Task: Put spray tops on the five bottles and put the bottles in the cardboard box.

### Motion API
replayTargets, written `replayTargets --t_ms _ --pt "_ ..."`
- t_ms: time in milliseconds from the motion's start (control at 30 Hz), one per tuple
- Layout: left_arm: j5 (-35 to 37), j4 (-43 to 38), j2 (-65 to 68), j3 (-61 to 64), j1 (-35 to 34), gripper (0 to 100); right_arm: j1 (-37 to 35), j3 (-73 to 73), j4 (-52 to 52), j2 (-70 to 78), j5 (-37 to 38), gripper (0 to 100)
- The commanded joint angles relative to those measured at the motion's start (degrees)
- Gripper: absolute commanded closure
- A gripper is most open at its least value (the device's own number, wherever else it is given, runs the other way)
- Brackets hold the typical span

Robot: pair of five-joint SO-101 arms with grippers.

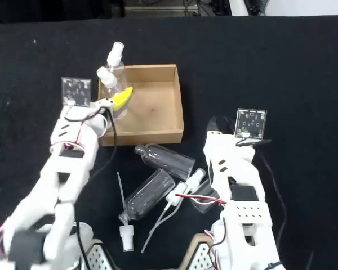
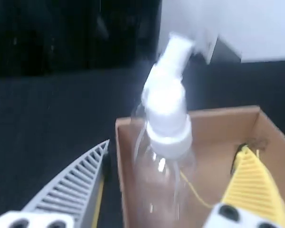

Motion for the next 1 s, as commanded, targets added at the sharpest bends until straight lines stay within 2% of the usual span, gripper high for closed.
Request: replayTargets --t_ms 0,100,233,333,500,767,967 --pt "0.62 31.82 -16.88 -5.76 -0.92 63 0.79 -0.4 -1.58 -1.98 0.53 93.1" --pt "0.62 45.01 -24.79 -6.64 -0.4 63 0.79 -0.31 -1.58 -1.89 0.53 93.1" --pt "-0.09 57.93 -33.58 -5.41 -2.07 63 0.79 -0.31 -1.41 -1.89 0.53 93.1" --pt "-5.1 67.25 -39.91 -4.7 -0.84 63 0.88 -0.31 -1.41 -1.8 0.53 93.1" --pt "-11.96 81.76 -45.98 -7.16 5.76 63 1.05 -0.31 -1.41 -1.8 0.53 93.1" --pt "-19.87 97.58 -34.9 -12.26 16.13 63 1.67 -0.4 -1.58 -2.07 0.53 93.2" --pt "-19.6 98.9 -21.1 -16.31 26.68 63 6.15 -1.19 -1.67 -1.98 0.09 93.1"
